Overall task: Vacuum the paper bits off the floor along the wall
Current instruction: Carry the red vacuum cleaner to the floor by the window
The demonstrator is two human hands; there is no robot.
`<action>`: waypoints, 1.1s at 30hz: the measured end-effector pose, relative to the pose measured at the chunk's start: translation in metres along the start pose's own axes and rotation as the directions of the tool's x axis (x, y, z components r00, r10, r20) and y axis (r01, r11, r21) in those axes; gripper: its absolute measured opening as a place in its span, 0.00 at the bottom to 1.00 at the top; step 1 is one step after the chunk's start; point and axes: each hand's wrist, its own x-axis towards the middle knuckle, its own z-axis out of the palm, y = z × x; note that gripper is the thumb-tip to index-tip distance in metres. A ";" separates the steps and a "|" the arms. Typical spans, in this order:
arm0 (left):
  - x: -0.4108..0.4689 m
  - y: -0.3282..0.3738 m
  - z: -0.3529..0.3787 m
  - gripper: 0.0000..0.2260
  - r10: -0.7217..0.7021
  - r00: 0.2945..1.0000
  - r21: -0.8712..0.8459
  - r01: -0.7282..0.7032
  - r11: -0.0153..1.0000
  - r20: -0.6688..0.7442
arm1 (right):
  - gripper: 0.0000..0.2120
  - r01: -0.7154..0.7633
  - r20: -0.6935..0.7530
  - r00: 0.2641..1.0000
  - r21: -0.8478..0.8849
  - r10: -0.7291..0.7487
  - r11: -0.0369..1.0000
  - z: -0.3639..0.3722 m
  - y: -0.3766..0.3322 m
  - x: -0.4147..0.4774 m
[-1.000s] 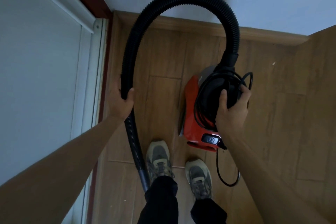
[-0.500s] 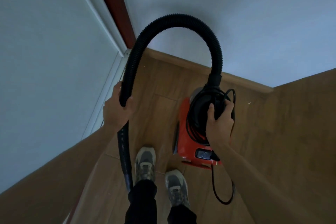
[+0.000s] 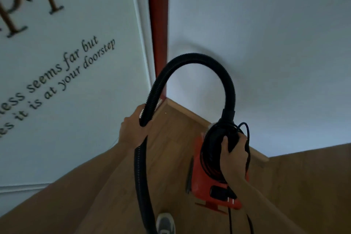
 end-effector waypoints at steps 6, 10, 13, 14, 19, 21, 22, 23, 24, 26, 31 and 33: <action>-0.017 0.065 -0.057 0.24 0.011 0.997 0.015 -0.010 1.000 -0.074 | 0.21 0.119 0.003 0.993 -0.012 -0.119 0.993 -0.050 -0.056 -0.009; -0.031 0.117 -0.102 0.22 0.048 0.992 0.040 -0.043 0.998 -0.117 | 0.22 0.181 -0.029 0.983 0.008 -0.181 0.983 -0.085 -0.096 -0.013; -0.050 0.153 -0.132 0.22 0.058 0.986 0.068 -0.048 0.997 -0.156 | 0.21 0.243 -0.033 0.970 0.037 -0.242 0.969 -0.113 -0.127 -0.023; -0.059 0.164 -0.143 0.22 0.060 0.983 0.073 -0.047 0.996 -0.176 | 0.21 0.270 -0.032 0.963 0.047 -0.269 0.962 -0.123 -0.137 -0.028; -0.114 0.225 -0.198 0.23 0.045 0.953 0.071 -0.025 0.997 -0.298 | 0.20 0.390 -0.033 0.921 0.090 -0.389 0.916 -0.184 -0.188 -0.056; -0.140 0.249 -0.220 0.23 0.040 0.938 0.073 -0.016 0.997 -0.345 | 0.20 0.430 -0.028 0.903 0.095 -0.429 0.898 -0.210 -0.210 -0.069; -0.154 0.261 -0.230 0.23 0.033 0.932 0.072 -0.007 0.997 -0.361 | 0.20 0.448 -0.025 0.894 0.094 -0.448 0.889 -0.224 -0.221 -0.077; -0.168 0.272 -0.240 0.24 0.021 0.927 0.066 0.004 0.998 -0.375 | 0.20 0.467 -0.026 0.884 0.096 -0.467 0.879 -0.237 -0.234 -0.085; -0.180 0.283 -0.250 0.24 0.009 0.922 0.057 0.015 0.998 -0.388 | 0.19 0.485 -0.027 0.874 0.098 -0.484 0.869 -0.250 -0.246 -0.092; -0.200 0.303 -0.268 0.27 -0.005 0.909 0.046 0.026 0.999 -0.417 | 0.18 0.513 -0.023 0.858 0.099 -0.513 0.853 -0.274 -0.271 -0.106; -0.242 0.359 -0.304 0.24 0.023 0.856 0.042 -0.001 0.999 -0.516 | 0.18 0.538 -0.013 0.841 0.126 -0.541 0.833 -0.324 -0.324 -0.130; -0.254 0.379 -0.315 0.25 0.016 0.840 0.022 -0.005 1.000 -0.542 | 0.18 0.560 -0.018 0.826 0.139 -0.563 0.817 -0.339 -0.340 -0.137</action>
